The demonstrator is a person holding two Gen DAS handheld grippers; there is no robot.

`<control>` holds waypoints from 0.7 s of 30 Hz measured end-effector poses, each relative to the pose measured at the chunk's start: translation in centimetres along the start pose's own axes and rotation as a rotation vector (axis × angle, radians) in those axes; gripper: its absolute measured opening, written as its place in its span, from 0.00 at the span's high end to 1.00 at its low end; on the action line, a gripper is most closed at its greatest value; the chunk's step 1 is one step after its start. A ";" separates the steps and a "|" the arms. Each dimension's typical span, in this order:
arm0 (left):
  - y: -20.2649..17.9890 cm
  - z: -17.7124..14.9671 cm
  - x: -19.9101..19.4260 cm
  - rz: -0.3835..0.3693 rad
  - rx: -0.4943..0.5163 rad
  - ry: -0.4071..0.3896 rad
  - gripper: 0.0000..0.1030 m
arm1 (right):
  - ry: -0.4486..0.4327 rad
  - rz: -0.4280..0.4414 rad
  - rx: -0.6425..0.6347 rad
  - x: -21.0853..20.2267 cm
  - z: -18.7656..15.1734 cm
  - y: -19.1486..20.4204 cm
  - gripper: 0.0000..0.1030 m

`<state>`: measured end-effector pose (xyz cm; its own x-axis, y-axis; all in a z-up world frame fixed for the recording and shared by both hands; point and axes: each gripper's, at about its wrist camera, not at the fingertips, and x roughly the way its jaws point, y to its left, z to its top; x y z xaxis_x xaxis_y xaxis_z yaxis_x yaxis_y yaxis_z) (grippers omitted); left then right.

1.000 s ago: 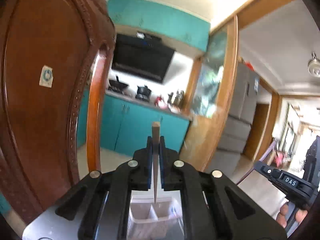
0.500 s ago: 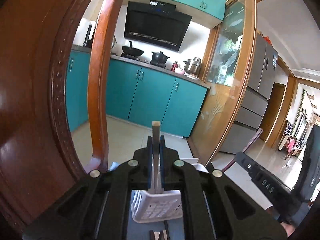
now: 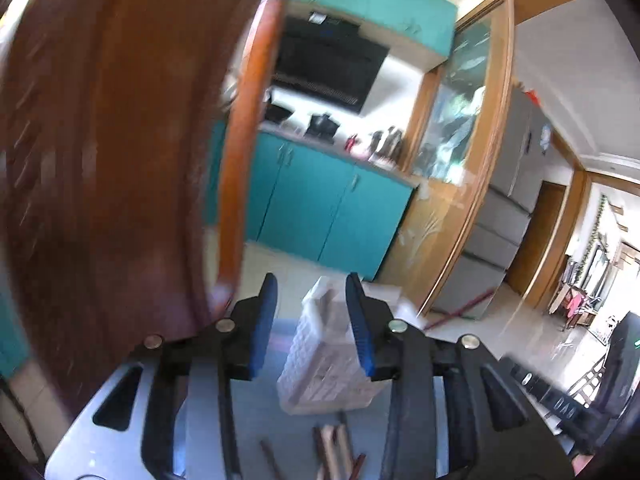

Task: Organize utensils
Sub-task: 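Lift both chopsticks over the white holder and open both tools to drop them in, then withdraw both open tools from the holder back toward the chopstick pile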

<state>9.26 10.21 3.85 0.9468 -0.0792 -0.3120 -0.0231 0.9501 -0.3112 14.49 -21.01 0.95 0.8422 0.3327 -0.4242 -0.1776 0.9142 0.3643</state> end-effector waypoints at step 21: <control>1.8 -7.0 6.7 0.262 0.050 0.490 0.48 | 0.606 -0.048 0.018 12.0 -9.6 2.5 0.64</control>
<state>13.28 9.31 -5.09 0.6513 0.0423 -0.7576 -0.2117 0.9689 -0.1279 19.22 -12.53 -11.19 0.4087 0.3687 -0.8349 -0.1337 0.9291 0.3449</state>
